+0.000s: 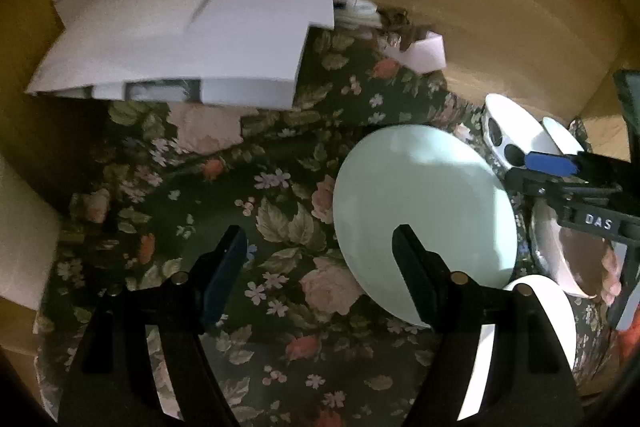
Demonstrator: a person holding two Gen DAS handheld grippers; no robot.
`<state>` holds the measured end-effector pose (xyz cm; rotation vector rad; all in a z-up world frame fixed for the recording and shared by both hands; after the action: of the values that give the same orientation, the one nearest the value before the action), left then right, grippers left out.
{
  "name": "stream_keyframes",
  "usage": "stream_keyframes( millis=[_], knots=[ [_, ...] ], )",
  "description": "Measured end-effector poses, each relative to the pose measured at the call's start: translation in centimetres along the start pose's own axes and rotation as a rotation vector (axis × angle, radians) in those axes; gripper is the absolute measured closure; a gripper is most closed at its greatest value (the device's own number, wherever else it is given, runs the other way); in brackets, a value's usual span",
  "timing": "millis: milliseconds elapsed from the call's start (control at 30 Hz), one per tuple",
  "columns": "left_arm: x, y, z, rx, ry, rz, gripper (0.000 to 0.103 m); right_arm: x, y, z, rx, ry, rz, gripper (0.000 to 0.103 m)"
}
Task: Organize plates and bowls
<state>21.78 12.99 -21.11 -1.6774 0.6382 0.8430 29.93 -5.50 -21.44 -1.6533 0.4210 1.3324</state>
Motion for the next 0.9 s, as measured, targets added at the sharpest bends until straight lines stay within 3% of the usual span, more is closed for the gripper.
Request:
stream_keyframes(
  millis=[233,467,667,900],
  knots=[
    [2.3,0.3,0.3,-0.011,0.011,0.048,0.028,2.3,-0.7,0.2,-0.027,0.000,0.079,0.054],
    [3.4,0.8,0.7,-0.015,0.026,0.062,0.028,4.3,-1.0,0.1,-0.016,0.004,0.143,0.071],
    [3.1,1.3,1.8,-0.032,0.037,0.061,0.028,4.2,-0.9,0.6,-0.001,-0.020,0.148,0.072],
    [1.7,2.8,4.7,-0.070,0.014,0.053,0.028,5.0,-1.3,6.0,-0.043,-0.125,0.152,0.072]
  ],
)
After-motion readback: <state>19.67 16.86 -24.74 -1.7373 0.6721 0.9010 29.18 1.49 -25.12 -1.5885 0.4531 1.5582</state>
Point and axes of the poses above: each gripper's, at about its wrist camera, not at the fingertips, and x roughly the way its jaws point, z to its left, y to its underside, the point moved 4 cm from there along x, roughly the way its jaws point, and after that the axes turned 1 degree about -x, right-handed, at the moved point
